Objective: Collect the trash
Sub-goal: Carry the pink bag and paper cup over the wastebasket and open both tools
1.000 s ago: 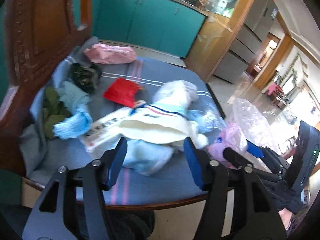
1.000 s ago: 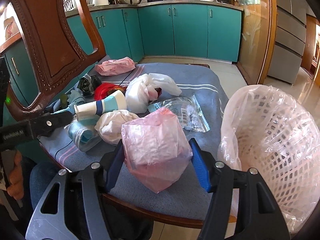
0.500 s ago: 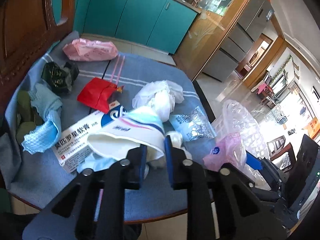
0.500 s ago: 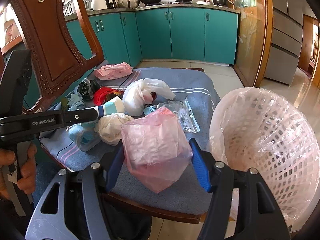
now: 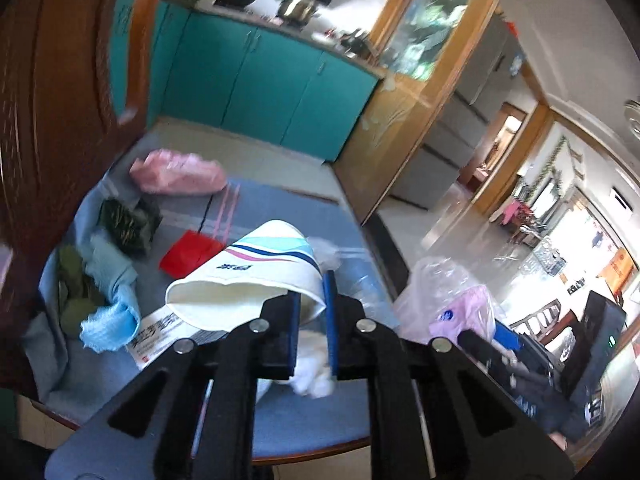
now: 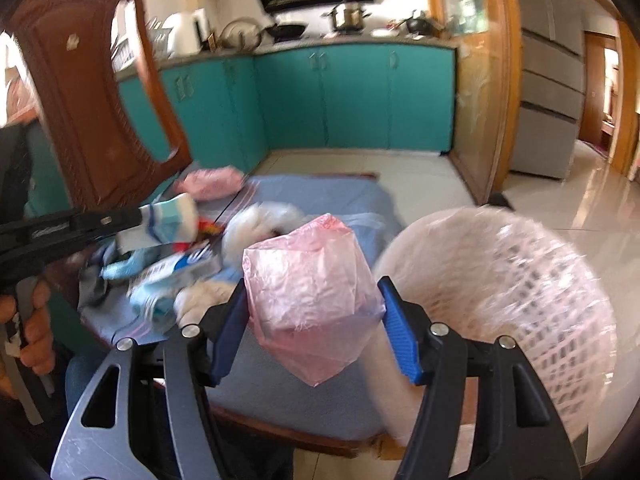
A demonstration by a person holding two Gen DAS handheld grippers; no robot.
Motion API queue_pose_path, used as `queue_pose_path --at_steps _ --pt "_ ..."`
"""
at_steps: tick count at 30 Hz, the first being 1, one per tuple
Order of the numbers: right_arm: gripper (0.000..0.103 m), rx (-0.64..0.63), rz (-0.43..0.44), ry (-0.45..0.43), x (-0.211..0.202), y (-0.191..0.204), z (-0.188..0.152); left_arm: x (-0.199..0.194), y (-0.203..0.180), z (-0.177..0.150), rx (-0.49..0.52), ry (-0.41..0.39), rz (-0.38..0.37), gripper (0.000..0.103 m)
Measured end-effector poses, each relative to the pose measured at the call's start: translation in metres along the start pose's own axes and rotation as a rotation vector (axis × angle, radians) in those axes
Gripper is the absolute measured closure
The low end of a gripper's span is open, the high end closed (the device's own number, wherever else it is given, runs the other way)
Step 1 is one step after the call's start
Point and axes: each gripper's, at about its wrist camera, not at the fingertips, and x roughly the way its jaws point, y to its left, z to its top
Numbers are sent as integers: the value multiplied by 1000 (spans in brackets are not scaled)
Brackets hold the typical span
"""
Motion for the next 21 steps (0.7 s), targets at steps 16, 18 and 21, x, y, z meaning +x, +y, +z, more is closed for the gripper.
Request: queue_pose_path --at_steps 16,18,21 --pt "40 215 -293 -53 -61 -134 -18 76 -142 -18 172 196 -295 90" --pt "40 234 -310 -50 -66 -143 -22 91 -161 -27 185 241 -348 90" --pt "40 246 -330 -47 -69 -151 -23 109 -178 -39 207 298 -394 90"
